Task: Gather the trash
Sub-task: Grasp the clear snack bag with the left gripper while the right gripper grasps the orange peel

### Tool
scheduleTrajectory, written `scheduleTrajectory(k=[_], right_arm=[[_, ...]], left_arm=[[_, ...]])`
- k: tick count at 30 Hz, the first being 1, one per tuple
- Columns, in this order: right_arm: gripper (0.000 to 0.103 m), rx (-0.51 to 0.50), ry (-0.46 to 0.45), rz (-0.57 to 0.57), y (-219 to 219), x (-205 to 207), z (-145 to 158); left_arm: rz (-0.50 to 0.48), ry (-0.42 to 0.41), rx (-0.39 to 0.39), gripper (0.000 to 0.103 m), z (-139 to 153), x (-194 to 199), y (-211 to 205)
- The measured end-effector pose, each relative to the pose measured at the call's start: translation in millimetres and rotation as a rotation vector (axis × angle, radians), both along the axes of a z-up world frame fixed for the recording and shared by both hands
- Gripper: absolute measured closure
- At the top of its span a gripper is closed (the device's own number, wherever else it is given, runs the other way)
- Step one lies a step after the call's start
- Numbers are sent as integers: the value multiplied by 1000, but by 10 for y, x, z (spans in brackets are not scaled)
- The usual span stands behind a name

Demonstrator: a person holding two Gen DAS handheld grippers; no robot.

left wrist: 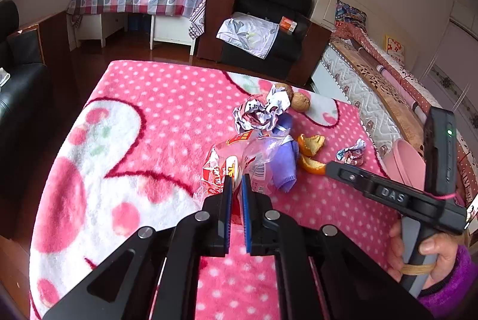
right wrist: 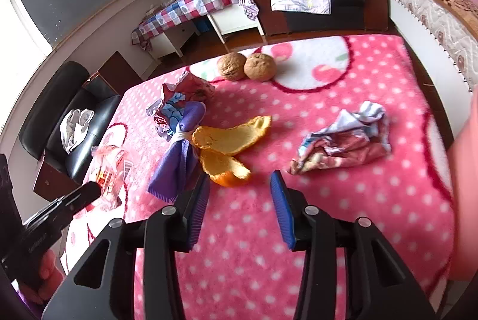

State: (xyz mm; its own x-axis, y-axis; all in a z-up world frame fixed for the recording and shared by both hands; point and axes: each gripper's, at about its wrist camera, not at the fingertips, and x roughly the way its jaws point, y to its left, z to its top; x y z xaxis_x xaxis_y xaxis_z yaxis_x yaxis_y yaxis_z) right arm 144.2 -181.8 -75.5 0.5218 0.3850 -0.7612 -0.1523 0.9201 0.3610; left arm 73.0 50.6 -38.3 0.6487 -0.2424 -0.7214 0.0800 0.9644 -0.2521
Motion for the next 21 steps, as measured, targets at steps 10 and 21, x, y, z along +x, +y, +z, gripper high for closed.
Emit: scheduleTrajectory(k=[10,21], right_arm=[[81,-11,-10,12,37,4,-19],[84,13,-91,-29,-257,-378,253]], left_arm=[[4,2,-20,97,26,-40,31],[-27,-21,-8,97,163,-161,-169]])
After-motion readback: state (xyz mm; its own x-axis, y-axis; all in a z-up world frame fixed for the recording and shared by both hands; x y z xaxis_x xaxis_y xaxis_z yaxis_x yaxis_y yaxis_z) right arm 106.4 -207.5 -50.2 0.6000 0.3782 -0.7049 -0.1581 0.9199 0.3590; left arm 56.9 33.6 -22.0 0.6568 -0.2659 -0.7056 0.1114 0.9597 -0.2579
